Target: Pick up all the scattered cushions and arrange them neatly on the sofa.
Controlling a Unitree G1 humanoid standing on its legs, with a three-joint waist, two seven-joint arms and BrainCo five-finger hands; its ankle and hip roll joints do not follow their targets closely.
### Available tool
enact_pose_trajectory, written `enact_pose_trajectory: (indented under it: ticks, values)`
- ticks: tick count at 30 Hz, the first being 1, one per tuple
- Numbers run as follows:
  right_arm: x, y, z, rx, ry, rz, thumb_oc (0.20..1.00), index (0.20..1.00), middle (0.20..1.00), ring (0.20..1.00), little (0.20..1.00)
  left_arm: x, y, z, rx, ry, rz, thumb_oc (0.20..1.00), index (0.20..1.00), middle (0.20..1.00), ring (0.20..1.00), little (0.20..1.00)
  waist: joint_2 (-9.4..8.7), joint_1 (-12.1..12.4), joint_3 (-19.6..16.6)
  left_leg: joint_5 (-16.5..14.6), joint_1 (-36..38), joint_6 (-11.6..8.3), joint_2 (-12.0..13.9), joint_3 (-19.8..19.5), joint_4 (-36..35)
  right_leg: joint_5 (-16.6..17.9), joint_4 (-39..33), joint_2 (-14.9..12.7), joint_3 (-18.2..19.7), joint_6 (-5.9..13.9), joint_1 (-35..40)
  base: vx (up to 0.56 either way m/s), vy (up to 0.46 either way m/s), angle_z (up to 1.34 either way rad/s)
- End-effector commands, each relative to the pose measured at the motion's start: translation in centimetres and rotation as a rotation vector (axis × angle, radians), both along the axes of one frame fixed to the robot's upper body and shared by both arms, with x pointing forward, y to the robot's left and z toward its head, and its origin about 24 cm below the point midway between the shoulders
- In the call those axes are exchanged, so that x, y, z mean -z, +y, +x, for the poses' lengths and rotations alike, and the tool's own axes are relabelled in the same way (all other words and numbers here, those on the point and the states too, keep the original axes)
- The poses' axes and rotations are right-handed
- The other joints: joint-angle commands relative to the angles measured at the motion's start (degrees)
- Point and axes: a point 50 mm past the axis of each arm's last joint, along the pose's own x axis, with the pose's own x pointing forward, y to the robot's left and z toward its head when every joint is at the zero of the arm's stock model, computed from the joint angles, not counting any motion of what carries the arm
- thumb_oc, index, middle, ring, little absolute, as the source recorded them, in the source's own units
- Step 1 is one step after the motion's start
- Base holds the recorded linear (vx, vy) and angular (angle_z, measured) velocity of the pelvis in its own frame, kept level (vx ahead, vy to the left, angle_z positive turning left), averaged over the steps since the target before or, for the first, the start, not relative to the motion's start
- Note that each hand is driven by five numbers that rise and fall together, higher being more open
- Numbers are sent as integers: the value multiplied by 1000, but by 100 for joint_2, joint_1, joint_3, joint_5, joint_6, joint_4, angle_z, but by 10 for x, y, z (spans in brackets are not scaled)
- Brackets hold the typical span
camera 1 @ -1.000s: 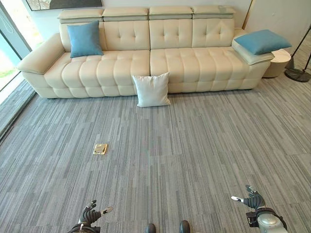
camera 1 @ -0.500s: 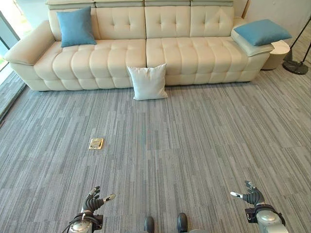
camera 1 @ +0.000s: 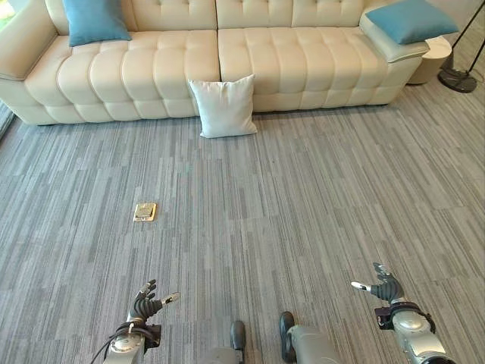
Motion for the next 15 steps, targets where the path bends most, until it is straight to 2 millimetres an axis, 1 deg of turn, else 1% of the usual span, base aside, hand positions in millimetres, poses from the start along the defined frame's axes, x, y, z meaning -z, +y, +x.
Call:
enact_pose_trajectory:
  ticks: [1,3,4,5,6,7,8,9,10,11,12,13,14,15]
  values:
    - [-13,-3,11,-23,-67,-31,1000,1000,1000,1000,1000,-10,13,-1,0,-42,47,1000,1000,1000,1000,1000,-95,-137,-97,-1139,707,-344,-156,-289,643,561,-1091,6,-295,230,130,435,-24,32]
    - [-13,-6,7,-19,-63,-37,1000,1000,1000,1000,1000,-9,8,2,17,-44,42,1000,1000,1000,1000,1000,-64,-233,-72,-1240,984,-412,-163,-470,641,695,-1398,110,-347,288,-57,426,-45,38]
    - [-13,-8,6,-19,-60,-42,1000,1000,1000,1000,1000,-9,6,3,26,-44,43,1000,1000,1000,1000,1000,-47,-281,-64,-1293,1154,-454,-148,-564,633,774,-1411,132,-395,284,-135,430,-92,40]
    - [-12,-10,2,-17,-51,-47,1000,1000,1000,1000,1000,-8,4,3,36,-40,46,1000,1000,1000,1000,1000,-7,-340,-81,-1331,1303,-506,-83,-650,606,781,-1312,125,-430,264,-198,440,-130,58]
    - [-11,-10,-1,-17,-46,-44,1000,1000,1000,1000,1000,-8,1,4,51,-41,43,1000,1000,1000,1000,1000,-8,-365,-122,-1331,1402,-565,-61,-729,654,803,-1287,82,-381,226,-127,455,-171,80]
    - [-8,-10,-5,-13,-31,-30,1000,1000,1000,1000,1000,-6,-1,3,59,-35,38,1000,1000,1000,1000,1000,37,-406,-145,-1218,1443,-681,28,-786,805,883,-1155,108,-371,136,-62,305,-139,72]
    - [-8,-10,-5,-13,-31,-29,1000,1000,1000,1000,1000,-6,0,3,59,-35,38,1000,1000,1000,1000,1000,10,-423,-157,-1194,1421,-678,1,-804,802,896,-1161,75,-371,141,-77,456,-271,92]
    - [-6,-10,-6,-8,-31,-18,1000,1000,1000,1000,1000,-5,-3,4,77,-25,30,1000,1000,1000,1000,1000,130,-454,-254,-581,1275,-1039,289,-631,1402,756,-948,86,-477,-15,95,338,-208,83]
    - [-8,-10,-4,-6,-37,-18,1000,1000,1000,1000,1000,-5,-5,4,87,-25,23,1000,1000,1000,1000,1000,118,-463,-230,-316,1007,-1062,338,-513,1848,685,-926,25,-512,-71,170,446,-269,79]
    - [-10,-10,-1,-9,-54,-19,1000,1000,1000,1000,1000,-3,-9,5,92,-22,12,1000,1000,1000,1000,1000,142,-460,-183,-13,689,-1097,414,-405,2470,534,-838,51,-496,-206,270,148,-81,41]
    - [-10,-10,-1,-9,-54,-19,1000,1000,1000,1000,1000,-3,-8,5,91,-22,12,1000,1000,1000,1000,1000,121,-475,-198,7,662,-1093,390,-418,2468,545,-844,23,-498,-203,252,303,-175,14]
    - [-12,-12,1,2,-63,-12,1000,1000,1000,1000,1000,-3,-10,7,103,-19,6,1000,1000,1000,1000,1000,90,-449,-176,406,245,-1022,586,-77,3253,305,-764,98,-428,-419,441,323,-167,-17]
    - [-11,-14,-1,16,-56,-10,1000,1000,1000,1000,1000,-2,-9,7,98,-15,5,1000,1000,1000,1000,1000,100,-428,-168,425,175,-961,758,144,3420,159,-704,172,-372,-523,530,435,-224,-32]
    - [-11,-15,0,22,-53,-9,1000,1000,1000,1000,1000,-3,-9,9,103,-19,8,1000,1000,1000,1000,1000,32,-371,-125,215,-156,-851,753,283,3696,72,-691,144,-307,-544,659,356,-126,-26]
